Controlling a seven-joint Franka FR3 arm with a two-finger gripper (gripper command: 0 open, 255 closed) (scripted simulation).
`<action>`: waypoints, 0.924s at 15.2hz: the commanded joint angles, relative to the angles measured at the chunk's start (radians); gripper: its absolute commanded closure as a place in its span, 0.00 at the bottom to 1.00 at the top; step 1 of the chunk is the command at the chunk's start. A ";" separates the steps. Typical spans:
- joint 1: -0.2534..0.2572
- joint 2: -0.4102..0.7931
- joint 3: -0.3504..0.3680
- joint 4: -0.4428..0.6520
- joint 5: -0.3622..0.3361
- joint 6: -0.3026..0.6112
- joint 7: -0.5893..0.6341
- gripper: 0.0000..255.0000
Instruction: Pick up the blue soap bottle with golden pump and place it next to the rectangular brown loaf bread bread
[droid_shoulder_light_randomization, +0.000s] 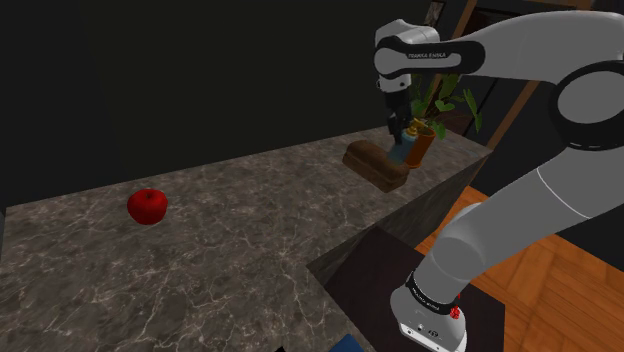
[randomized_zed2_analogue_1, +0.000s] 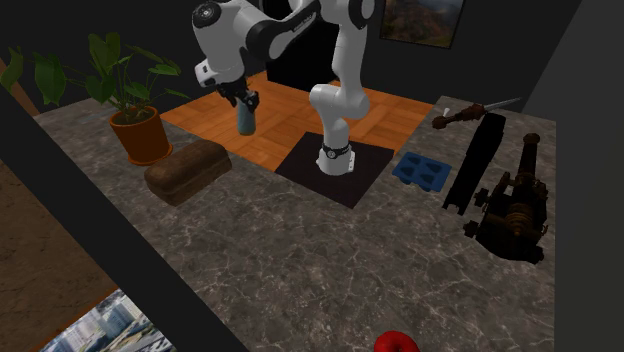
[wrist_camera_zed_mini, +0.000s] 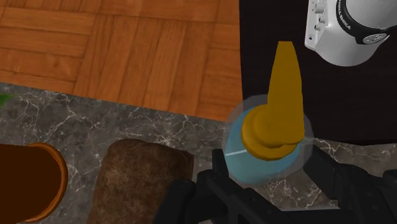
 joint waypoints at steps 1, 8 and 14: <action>0.000 0.000 -0.002 -0.027 0.000 0.026 0.009 1.00; -0.002 0.009 -0.013 -0.110 -0.003 0.115 0.035 1.00; -0.004 0.026 -0.022 -0.174 -0.006 0.193 0.056 1.00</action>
